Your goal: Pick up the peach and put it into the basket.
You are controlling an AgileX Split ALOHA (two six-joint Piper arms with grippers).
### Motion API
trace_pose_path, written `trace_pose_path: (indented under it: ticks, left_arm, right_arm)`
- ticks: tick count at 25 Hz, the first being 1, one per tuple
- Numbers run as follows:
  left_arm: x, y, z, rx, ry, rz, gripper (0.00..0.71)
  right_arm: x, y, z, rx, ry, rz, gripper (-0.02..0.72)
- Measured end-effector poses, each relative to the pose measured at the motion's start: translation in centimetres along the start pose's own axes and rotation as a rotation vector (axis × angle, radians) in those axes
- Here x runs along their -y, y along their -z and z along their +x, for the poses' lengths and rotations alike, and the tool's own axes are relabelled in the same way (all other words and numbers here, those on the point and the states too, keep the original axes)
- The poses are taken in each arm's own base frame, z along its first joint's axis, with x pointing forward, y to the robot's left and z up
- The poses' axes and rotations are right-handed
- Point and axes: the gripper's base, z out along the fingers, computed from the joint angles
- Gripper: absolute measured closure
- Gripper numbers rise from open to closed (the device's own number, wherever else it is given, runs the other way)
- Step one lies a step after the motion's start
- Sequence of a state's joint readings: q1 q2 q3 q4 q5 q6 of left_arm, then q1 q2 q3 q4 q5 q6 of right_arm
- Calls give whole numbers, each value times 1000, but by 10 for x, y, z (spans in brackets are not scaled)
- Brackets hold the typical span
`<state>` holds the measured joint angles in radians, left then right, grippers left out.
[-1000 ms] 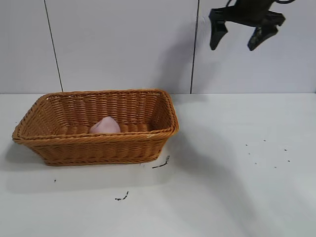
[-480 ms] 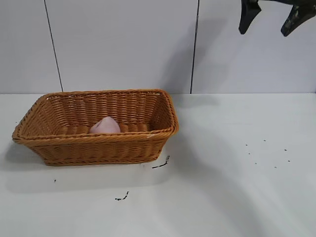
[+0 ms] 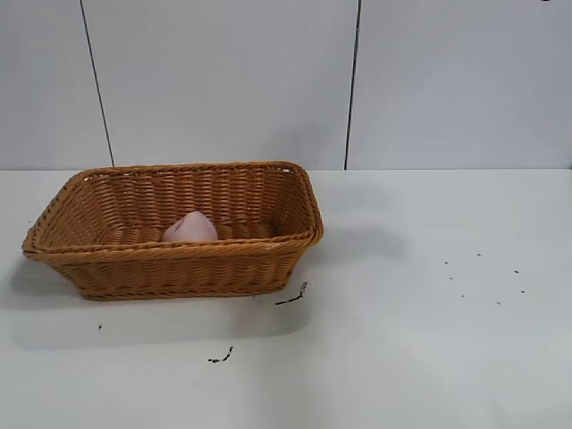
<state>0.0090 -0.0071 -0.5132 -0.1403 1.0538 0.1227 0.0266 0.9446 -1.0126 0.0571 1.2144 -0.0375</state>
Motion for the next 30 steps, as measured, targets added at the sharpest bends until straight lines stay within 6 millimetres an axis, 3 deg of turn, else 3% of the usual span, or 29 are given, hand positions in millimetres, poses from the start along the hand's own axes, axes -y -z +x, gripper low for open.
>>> trace_pose_path:
  ticks: [6, 11, 18, 30]
  left_arm:
    - [0, 0, 0, 0, 0, 0, 16]
    - [0, 0, 0, 0, 0, 0, 16]
    - [0, 0, 0, 0, 0, 0, 16]
    - [0, 0, 0, 0, 0, 0, 16]
  right_arm:
    - [-2, 1, 98, 152, 5, 3, 8]
    - [-2, -6, 148, 371, 16, 9, 8]
    - [-3, 7, 172, 592, 24, 9, 8]
    - [-4, 9, 176, 618, 25, 7, 8]
